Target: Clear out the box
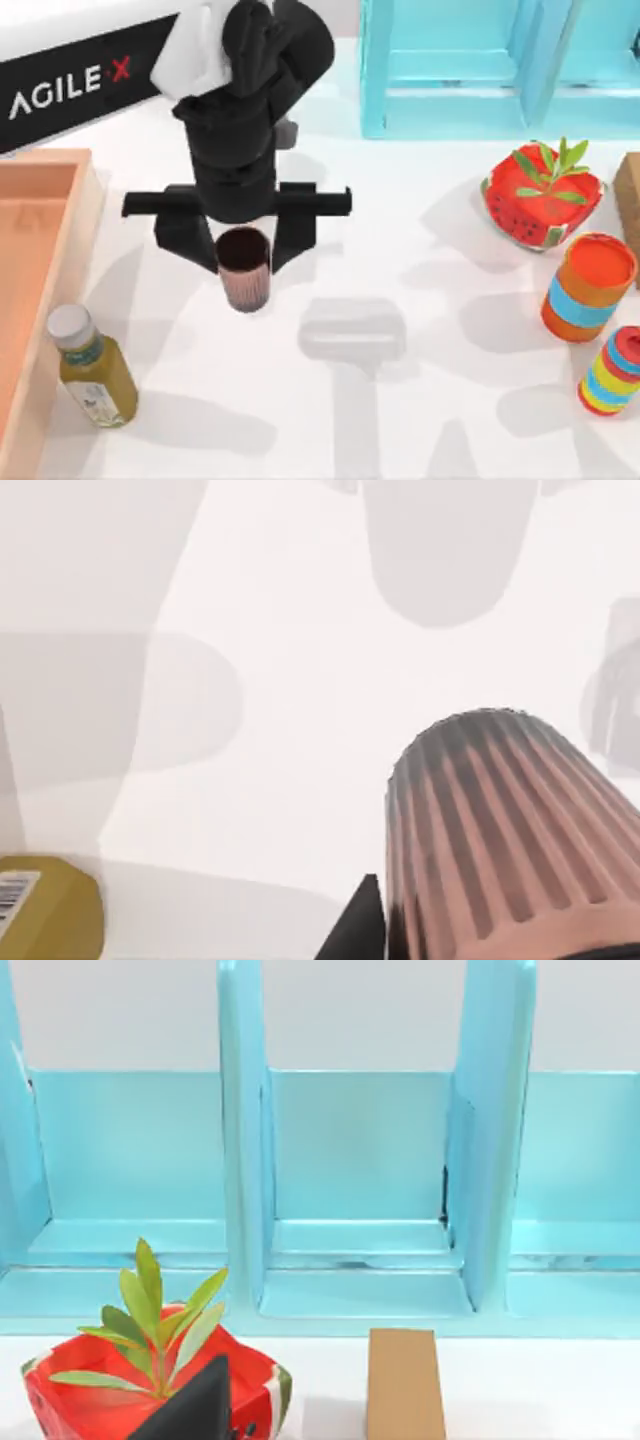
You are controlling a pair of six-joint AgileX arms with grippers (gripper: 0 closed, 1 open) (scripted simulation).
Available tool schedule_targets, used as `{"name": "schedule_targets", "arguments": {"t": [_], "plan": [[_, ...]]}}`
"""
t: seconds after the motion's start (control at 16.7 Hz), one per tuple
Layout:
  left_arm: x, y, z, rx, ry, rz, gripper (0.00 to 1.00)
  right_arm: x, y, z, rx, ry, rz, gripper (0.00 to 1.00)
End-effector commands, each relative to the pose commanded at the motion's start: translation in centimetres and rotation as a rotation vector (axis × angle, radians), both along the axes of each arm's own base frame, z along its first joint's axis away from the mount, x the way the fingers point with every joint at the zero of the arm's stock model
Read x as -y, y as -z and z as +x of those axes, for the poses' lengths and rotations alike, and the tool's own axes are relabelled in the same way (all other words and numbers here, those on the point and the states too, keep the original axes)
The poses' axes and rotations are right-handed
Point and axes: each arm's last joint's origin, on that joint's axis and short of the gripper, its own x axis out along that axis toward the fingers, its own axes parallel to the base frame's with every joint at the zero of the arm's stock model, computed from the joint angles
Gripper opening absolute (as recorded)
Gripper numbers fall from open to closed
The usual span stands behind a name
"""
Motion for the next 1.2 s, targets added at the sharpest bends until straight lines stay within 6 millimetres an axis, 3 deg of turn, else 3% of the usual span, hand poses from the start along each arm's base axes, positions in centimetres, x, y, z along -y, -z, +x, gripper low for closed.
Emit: {"name": "schedule_targets", "arguments": {"t": [0.12,0.24,0.54,0.96,1.2], "plan": [[2.3,0.9,-1.8,0.005,0.0,-0.003,0.0,0.0,0.0,0.0,0.0,0.0,0.0,1.0],[3.3,1.4,-2.8,0.008,0.0,-0.004,0.0,0.0,0.0,0.0,0.0,0.0,0.0,1.0],[3.3,1.5,-2.7,0.007,-0.001,-0.004,0.0,0.0,0.0,0.0,0.0,0.0,0.0,1.0],[3.4,5.6,-2.9,0.009,0.0,-0.005,0.0,0.0,0.0,0.0,0.0,0.0,0.0,1.0],[3.3,5.9,-2.9,0.008,0.0,-0.004,0.0,0.0,0.0,0.0,0.0,0.0,0.0,1.0]]}}
